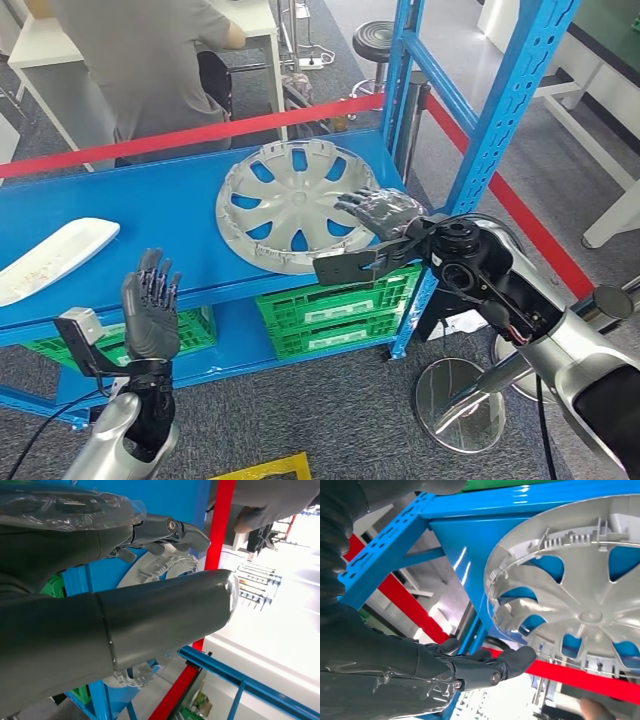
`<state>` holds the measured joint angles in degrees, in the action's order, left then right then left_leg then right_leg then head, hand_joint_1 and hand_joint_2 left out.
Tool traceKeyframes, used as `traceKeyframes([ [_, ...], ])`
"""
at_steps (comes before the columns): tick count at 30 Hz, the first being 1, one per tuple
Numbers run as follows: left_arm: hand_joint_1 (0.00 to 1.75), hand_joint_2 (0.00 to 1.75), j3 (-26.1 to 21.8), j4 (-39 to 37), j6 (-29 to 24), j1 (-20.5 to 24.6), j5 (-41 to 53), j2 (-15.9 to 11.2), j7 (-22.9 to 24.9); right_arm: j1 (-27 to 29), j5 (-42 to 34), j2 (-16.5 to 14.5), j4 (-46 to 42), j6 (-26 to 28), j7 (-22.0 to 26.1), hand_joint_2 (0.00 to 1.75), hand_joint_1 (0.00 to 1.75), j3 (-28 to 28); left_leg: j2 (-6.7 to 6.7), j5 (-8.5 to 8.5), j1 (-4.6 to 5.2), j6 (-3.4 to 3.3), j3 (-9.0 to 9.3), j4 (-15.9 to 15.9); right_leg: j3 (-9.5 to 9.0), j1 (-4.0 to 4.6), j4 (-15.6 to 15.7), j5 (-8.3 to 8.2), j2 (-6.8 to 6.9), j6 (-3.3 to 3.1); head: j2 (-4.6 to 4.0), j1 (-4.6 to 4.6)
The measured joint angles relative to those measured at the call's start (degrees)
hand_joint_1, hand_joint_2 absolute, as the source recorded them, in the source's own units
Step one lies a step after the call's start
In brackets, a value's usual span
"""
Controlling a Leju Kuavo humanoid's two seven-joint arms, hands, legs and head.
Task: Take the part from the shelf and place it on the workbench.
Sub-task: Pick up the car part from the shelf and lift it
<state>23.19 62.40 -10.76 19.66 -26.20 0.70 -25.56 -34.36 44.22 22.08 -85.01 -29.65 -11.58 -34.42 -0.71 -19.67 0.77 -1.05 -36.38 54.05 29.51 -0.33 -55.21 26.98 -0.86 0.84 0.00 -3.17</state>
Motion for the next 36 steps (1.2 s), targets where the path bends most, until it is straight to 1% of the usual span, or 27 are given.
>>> traceKeyframes([
  [3,0.00,0.00,-0.1,0.0,0.7,0.1,0.2,0.0,-0.3,-0.2,0.6,0.0,0.2,1.2,1.8,1.75,0.00,-0.2,-0.01,0.00,0.00,0.00,-0.01,0.0,-0.01,0.00,0.0,0.00,0.01,0.00,0.00,0.01],
  [8,0.00,0.00,-0.2,0.0,1.6,0.4,0.5,0.0,-0.6,-1.0,0.7,-0.2,2.9,3.9,7.2,1.75,0.00,-1.0,-0.04,0.00,0.00,0.00,-0.01,0.0,-0.02,0.00,0.0,0.00,0.02,0.00,0.00,0.00],
  [15,0.00,0.00,-0.2,0.0,2.3,1.0,0.4,0.1,-1.4,-3.5,1.5,-1.6,13.3,10.2,15.5,1.75,0.00,-2.7,-0.10,0.00,0.00,0.00,-0.02,0.0,-0.02,0.02,0.0,0.00,0.05,0.00,0.00,0.01],
  [19,0.00,0.00,-0.2,-0.2,3.5,1.2,0.2,0.2,-2.2,-6.0,2.6,-2.2,20.5,13.3,19.0,1.75,0.00,-3.7,-0.10,0.00,0.00,0.00,-0.03,0.0,-0.02,0.02,0.0,0.00,0.06,0.00,0.00,0.00],
  [26,0.00,0.00,-0.2,-0.6,3.9,1.5,0.1,0.5,-2.5,-8.7,3.3,-3.2,28.9,14.3,20.2,1.75,0.00,-5.1,-0.10,0.00,0.00,0.00,-0.03,0.0,-0.01,0.01,0.0,0.00,0.08,0.00,0.00,-0.01],
  [36,0.00,0.00,-0.2,-1.0,3.9,1.7,0.1,0.6,-2.5,-9.3,3.3,-4.0,33.7,14.6,20.4,1.75,0.00,-6.0,-0.09,0.00,0.00,0.00,-0.03,0.0,0.00,0.02,0.0,0.00,0.08,0.00,0.00,0.01],
])
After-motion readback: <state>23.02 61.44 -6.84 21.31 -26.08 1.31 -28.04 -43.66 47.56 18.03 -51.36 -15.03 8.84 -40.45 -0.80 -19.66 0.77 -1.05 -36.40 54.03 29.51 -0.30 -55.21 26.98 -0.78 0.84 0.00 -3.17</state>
